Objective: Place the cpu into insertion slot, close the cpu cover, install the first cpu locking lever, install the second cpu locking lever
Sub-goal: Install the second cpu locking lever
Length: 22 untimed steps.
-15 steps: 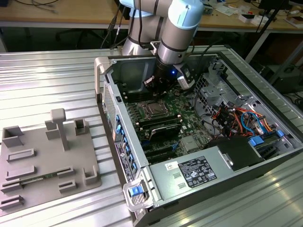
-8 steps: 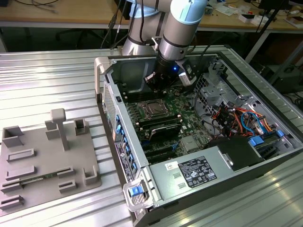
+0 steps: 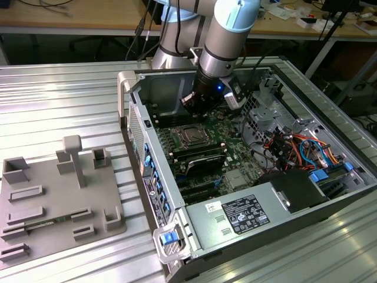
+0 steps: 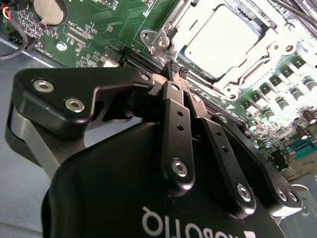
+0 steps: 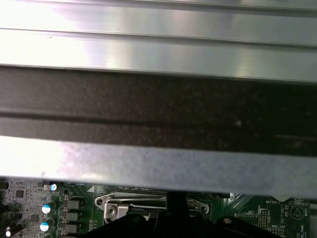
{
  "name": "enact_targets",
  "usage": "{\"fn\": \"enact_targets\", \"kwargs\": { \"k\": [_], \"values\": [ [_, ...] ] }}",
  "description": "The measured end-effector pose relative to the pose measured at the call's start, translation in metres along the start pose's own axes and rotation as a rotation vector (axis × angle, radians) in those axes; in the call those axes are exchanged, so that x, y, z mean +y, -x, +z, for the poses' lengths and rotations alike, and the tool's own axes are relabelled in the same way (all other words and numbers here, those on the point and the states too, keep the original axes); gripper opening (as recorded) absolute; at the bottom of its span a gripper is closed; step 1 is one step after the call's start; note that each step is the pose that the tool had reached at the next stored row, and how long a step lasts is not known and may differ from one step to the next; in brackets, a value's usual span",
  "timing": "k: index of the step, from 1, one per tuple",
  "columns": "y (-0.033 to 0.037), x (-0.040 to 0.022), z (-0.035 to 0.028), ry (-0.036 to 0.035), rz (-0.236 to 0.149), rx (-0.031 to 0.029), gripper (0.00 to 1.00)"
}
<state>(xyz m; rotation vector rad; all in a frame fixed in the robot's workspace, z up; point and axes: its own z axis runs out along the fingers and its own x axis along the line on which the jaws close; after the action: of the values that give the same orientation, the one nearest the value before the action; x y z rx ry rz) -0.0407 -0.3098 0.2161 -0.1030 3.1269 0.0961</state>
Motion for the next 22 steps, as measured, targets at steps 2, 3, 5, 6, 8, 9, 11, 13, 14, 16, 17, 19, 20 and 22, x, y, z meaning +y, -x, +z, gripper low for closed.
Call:
{"fn": "enact_targets", "kwargs": {
  "k": [2, 3, 5, 6, 8, 9, 11, 13, 14, 16, 17, 19, 20, 22],
  "values": [
    [0.0, -0.0002, 0.0, 0.0, 0.0, -0.0001, 0.11],
    [0.0, -0.0004, 0.0, 0.0, 0.0, 0.0, 0.11],
    [-0.0001, -0.0016, -0.0001, 0.0, 0.0, 0.0, 0.11],
    [-0.0001, -0.0026, -0.0002, 0.0, 0.0, -0.0001, 0.11],
    [-0.0002, -0.004, -0.0003, -0.0001, 0.0, 0.0, 0.11],
    [-0.0003, -0.0047, -0.0003, -0.0001, 0.0, 0.0, 0.11],
    [-0.0004, -0.0065, -0.0004, -0.0001, 0.0, 0.0, 0.11],
    [-0.0005, -0.0082, -0.0005, 0.0, 0.0, 0.0, 0.11],
    [-0.0006, -0.0092, -0.0006, 0.0, 0.0, 0.0, 0.11],
    [-0.0007, -0.0104, -0.0006, -0.0001, 0.0, 0.0, 0.11],
    [-0.0007, -0.0104, -0.0006, 0.0, 0.0, 0.0, 0.11],
    [-0.0007, -0.0105, -0.0007, 0.0, 0.0, 0.0, 0.11],
    [-0.0007, -0.0105, -0.0009, -0.0001, 0.0, 0.0, 0.11],
    [-0.0007, -0.0104, -0.0019, -0.0001, 0.0, 0.0, 0.11]
  ]
}}
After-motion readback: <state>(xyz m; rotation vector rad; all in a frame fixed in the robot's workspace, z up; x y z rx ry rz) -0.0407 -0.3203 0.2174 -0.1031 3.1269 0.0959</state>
